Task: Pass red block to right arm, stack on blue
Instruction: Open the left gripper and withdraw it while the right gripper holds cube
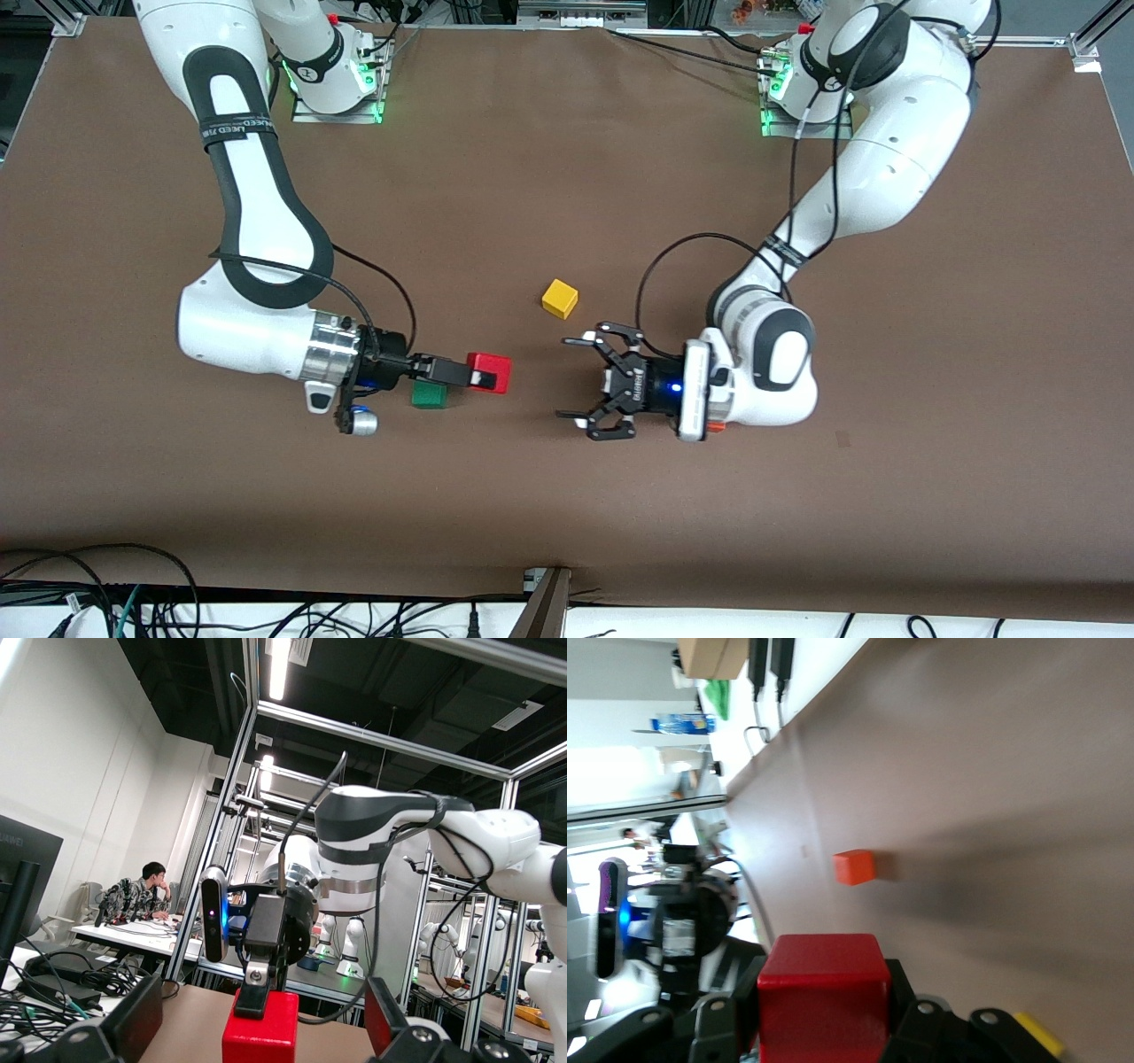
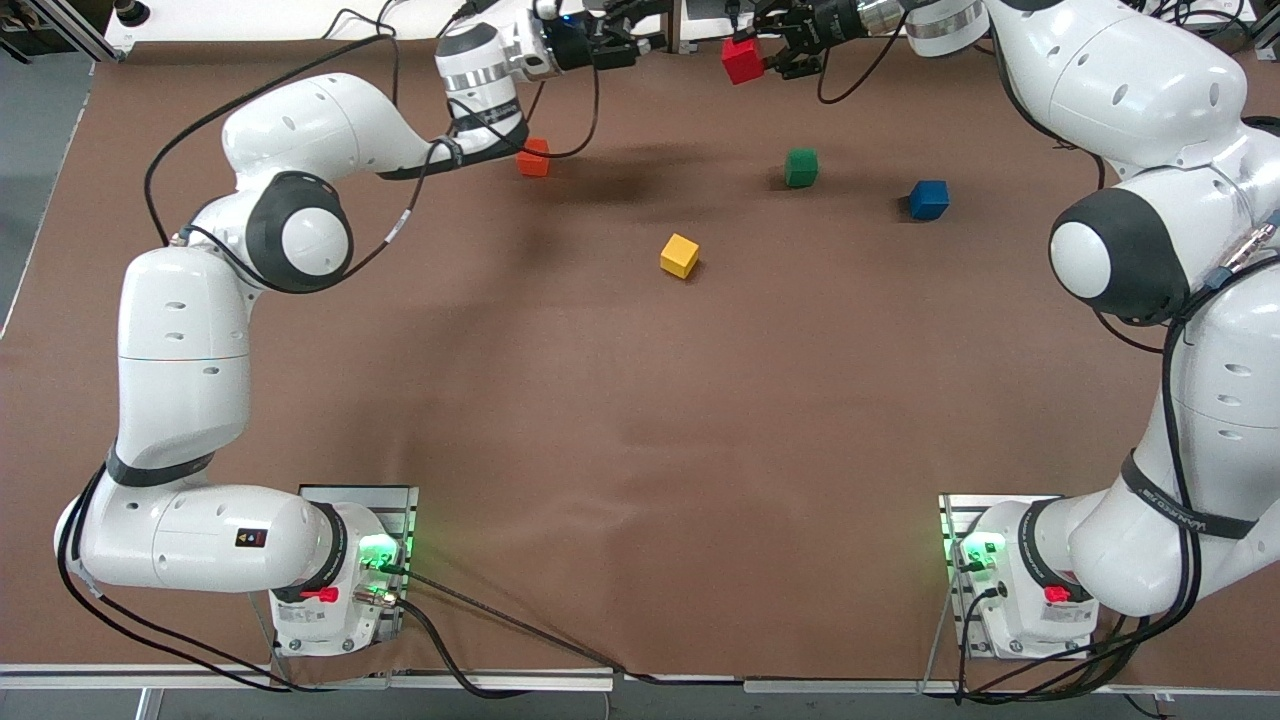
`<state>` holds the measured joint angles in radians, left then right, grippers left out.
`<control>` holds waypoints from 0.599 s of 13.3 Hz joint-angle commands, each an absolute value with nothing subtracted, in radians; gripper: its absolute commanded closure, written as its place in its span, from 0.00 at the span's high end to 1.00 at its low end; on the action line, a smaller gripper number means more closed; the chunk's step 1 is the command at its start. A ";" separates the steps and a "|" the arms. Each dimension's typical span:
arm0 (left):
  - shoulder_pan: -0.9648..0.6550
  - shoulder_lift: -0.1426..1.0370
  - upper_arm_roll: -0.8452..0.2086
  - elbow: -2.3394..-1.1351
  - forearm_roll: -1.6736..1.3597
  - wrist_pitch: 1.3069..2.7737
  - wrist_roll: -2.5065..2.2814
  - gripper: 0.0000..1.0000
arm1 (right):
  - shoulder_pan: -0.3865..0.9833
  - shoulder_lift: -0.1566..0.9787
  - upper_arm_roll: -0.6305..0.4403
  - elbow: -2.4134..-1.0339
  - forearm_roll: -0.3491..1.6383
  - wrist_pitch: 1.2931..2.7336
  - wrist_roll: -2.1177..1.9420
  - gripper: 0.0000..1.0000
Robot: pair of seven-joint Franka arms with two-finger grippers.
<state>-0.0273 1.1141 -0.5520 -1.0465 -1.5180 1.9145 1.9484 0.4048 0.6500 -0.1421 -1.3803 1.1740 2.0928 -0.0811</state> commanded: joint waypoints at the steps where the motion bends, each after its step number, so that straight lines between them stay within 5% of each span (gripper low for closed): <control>1: 0.081 1.045 -0.551 -1.130 -1.362 1.835 1.916 1.00 | 0.402 0.640 -0.182 -1.361 0.990 2.080 -0.075 0.00; 8: 0.343 0.796 -0.545 -1.147 -0.769 1.579 1.591 1.00 | 0.394 0.647 -0.253 -1.452 0.268 2.079 -0.072 0.00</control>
